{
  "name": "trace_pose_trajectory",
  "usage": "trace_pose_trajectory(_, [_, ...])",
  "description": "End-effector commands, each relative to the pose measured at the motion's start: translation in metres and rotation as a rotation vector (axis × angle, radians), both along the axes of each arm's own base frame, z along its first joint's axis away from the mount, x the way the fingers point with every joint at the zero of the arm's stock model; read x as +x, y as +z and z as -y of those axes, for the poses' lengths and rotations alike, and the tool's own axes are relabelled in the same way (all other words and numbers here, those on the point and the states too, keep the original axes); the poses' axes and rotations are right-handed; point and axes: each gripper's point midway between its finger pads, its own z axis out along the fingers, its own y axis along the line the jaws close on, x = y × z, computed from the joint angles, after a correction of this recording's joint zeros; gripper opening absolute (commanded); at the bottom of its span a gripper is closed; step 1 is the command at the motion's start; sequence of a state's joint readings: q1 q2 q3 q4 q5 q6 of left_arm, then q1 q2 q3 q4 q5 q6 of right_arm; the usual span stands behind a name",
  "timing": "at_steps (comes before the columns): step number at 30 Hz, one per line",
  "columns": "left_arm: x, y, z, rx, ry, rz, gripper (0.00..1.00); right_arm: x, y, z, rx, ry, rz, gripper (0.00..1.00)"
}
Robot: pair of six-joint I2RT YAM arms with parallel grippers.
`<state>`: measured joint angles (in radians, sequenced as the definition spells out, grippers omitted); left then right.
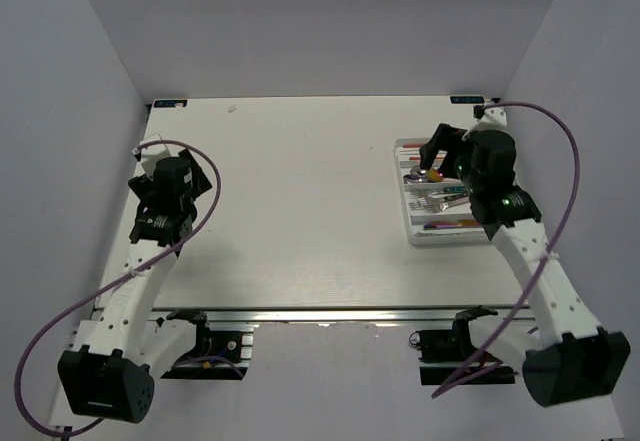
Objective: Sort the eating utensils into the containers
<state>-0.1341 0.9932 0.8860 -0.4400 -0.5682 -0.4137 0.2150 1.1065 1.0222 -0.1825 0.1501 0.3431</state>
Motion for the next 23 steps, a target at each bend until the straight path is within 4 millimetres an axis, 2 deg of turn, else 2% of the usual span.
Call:
trace_pose_trajectory(1, [-0.018,0.007,-0.006,0.012,0.0,0.054,0.98,-0.048,0.003,0.009,-0.164,0.119,-0.002,0.89])
trace_pose_trajectory(2, [-0.027,0.011,-0.004,-0.002,-0.015,0.072,0.98,-0.061,0.0,0.008,-0.16,0.141,-0.022,0.89])
trace_pose_trajectory(3, [-0.033,0.011,-0.003,-0.017,-0.014,0.077,0.98,-0.076,0.015,0.007,-0.141,0.153,0.031,0.89])
trace_pose_trajectory(6, [-0.057,0.009,0.002,-0.053,-0.053,0.096,0.98,-0.101,0.011,0.001,-0.117,0.209,0.035,0.89])
trace_pose_trajectory(7, [-0.063,0.0,0.002,-0.054,-0.057,0.088,0.98,-0.11,0.014,0.002,-0.115,0.215,0.056,0.89])
trace_pose_trajectory(8, [-0.072,0.008,0.002,-0.075,-0.052,0.151,0.98,-0.116,0.005,0.005,-0.124,0.209,0.028,0.89])
trace_pose_trajectory(9, [-0.076,0.012,0.002,-0.079,-0.054,0.183,0.98,-0.12,0.004,0.007,-0.129,0.204,0.031,0.89])
trace_pose_trajectory(12, [-0.086,0.04,0.007,-0.082,-0.11,0.315,0.98,-0.125,-0.012,0.015,-0.145,0.168,-0.005,0.89])
trace_pose_trajectory(14, [-0.087,0.036,0.008,-0.095,-0.11,0.331,0.98,-0.127,-0.025,0.015,-0.14,0.172,-0.026,0.89])
trace_pose_trajectory(17, [-0.087,0.036,0.007,-0.09,-0.105,0.322,0.98,-0.128,-0.021,0.013,-0.122,0.171,0.011,0.89])
trace_pose_trajectory(23, [-0.078,0.024,0.012,-0.094,-0.125,0.275,0.98,-0.124,-0.022,0.024,-0.129,0.104,0.016,0.9])
